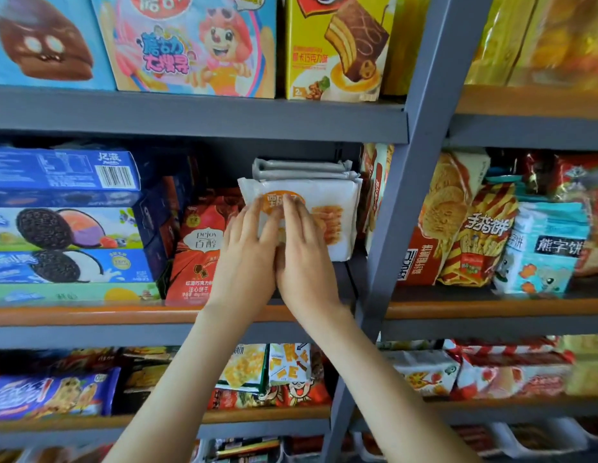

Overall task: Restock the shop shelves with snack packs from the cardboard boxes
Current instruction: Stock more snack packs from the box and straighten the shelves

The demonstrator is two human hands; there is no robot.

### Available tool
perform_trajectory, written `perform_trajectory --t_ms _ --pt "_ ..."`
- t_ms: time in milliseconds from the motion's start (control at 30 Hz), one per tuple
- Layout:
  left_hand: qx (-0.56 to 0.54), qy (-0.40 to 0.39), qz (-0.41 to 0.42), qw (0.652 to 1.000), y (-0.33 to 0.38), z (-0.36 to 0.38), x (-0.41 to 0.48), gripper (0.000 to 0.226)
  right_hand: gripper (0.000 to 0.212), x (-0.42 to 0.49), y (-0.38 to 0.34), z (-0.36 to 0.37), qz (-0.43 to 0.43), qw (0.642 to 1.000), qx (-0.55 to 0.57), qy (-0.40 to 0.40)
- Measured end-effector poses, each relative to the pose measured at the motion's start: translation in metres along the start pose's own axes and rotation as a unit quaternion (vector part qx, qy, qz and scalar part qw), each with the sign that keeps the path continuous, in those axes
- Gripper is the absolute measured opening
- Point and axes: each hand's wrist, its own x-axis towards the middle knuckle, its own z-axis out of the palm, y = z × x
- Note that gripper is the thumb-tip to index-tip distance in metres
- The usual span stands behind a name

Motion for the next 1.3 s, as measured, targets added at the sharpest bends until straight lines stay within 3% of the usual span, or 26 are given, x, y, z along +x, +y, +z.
perform_trajectory --t_ms 200,300,367,433,533,633,700,800,900,1000,1167,1300 --pt "-0.107 0.096 -0.006 0.990 0.064 -0.035 -0.027 0.034 0.039 -0.037 0.004 -0.072 -0.167 0.979 0.083 0.080" --pt "-0.142 0.151 0.005 0.978 0.113 -0.027 -0.031 0.032 0.040 -0.050 0.041 -0.111 -0.176 0.964 0.121 0.157" --pt "-0.150 0.167 0.042 0.974 0.147 -0.013 -0.034 0.031 0.041 -0.052 0.077 -0.133 -0.138 0.965 0.114 0.190" --pt "-0.143 0.155 0.084 0.974 0.179 0.007 -0.029 0.031 0.048 -0.047 0.116 -0.150 -0.062 0.982 0.071 0.164" --pt "-0.065 0.119 0.093 0.986 0.205 0.049 -0.007 0.045 0.078 -0.034 0.172 -0.155 0.045 0.996 -0.053 0.055" --pt "0.088 0.066 0.053 0.993 0.208 0.080 0.015 0.067 0.112 -0.030 0.205 -0.152 0.032 0.985 -0.166 -0.027" --pt "0.210 0.014 0.036 0.977 0.202 0.088 0.025 0.076 0.121 -0.028 0.212 -0.150 0.009 0.983 -0.173 -0.061" --pt "0.292 -0.042 0.018 0.955 0.195 0.092 0.032 0.087 0.125 -0.026 0.211 -0.145 -0.015 0.987 -0.140 -0.082" --pt "0.312 -0.046 0.014 0.949 0.195 0.092 0.032 0.081 0.123 -0.025 0.210 -0.139 -0.021 0.990 -0.092 -0.104" --pt "0.328 -0.032 0.040 0.943 0.198 0.093 0.031 0.093 0.119 -0.024 0.214 -0.149 -0.044 0.990 -0.060 -0.123" --pt "0.323 -0.020 0.050 0.945 0.200 0.098 0.036 0.133 0.117 -0.028 0.237 -0.174 0.000 0.984 -0.153 -0.093" --pt "0.297 -0.021 0.081 0.951 0.200 0.100 0.038 0.139 0.128 -0.023 0.241 -0.180 0.017 0.966 -0.197 -0.166"
